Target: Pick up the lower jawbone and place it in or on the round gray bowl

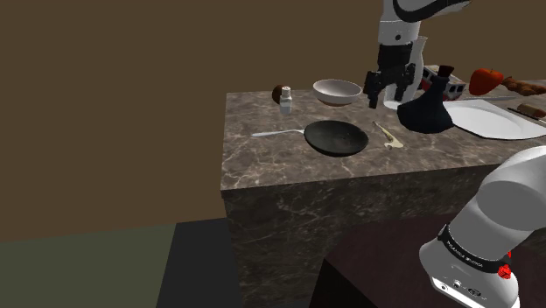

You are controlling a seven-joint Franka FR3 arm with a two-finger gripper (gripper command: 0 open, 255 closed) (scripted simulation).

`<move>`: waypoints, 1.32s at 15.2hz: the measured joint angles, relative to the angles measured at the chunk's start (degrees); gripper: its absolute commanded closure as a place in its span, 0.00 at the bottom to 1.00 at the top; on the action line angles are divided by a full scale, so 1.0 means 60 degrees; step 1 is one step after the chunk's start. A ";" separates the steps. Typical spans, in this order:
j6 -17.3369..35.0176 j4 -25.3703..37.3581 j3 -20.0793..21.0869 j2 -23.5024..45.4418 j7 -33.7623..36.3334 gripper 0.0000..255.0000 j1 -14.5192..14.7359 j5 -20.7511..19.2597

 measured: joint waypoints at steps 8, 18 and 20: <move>0.0337 -0.0728 0.0231 0.0634 0.2057 0.00 -0.0893 -0.0687; 0.0786 -0.1211 0.0190 0.0602 0.2081 1.00 -0.0924 -0.0734; 0.0786 -0.1211 0.0190 0.0602 0.2081 1.00 -0.0924 -0.0734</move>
